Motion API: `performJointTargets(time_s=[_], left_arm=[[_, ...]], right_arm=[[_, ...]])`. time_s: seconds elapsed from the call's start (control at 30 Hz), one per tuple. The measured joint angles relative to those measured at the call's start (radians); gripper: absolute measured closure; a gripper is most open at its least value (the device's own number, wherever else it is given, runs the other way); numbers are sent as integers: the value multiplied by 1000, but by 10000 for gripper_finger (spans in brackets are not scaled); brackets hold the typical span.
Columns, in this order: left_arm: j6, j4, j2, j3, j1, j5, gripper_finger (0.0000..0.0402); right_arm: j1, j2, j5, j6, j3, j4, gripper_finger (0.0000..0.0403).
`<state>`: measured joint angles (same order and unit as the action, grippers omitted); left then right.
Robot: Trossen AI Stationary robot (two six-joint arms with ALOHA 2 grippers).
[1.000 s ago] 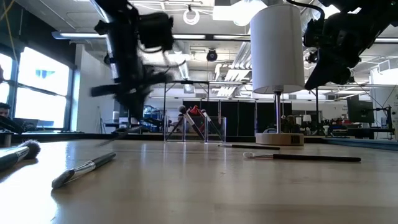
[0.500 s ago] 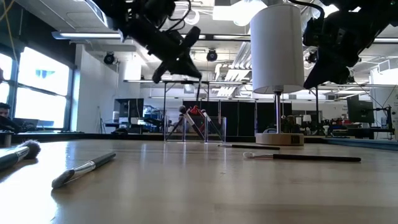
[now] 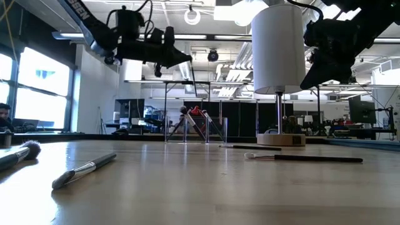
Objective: Put items in baskets/containers
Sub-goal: Put the black eye groomer brush into the transparent organizer
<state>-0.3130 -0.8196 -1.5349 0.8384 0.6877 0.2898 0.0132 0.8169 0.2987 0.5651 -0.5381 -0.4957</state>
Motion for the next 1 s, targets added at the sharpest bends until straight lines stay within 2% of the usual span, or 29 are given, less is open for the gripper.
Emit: performJointTargets(time_s=[0.2,0.53,0.87,1.0], left_arm=[[205,-41,-75,-1,6,85,401],[228,-60,-225,-1,7,98,401],[231,-53,-237,0,6,-37,398],[230,-42,-237,0,6,-22,369]], right_arm=[[0,0,117,38,0,0,403],[0,0,191,42,0,52,403],[1,0,231,116,0,58,403],[1,0,237,119,0,58,403]])
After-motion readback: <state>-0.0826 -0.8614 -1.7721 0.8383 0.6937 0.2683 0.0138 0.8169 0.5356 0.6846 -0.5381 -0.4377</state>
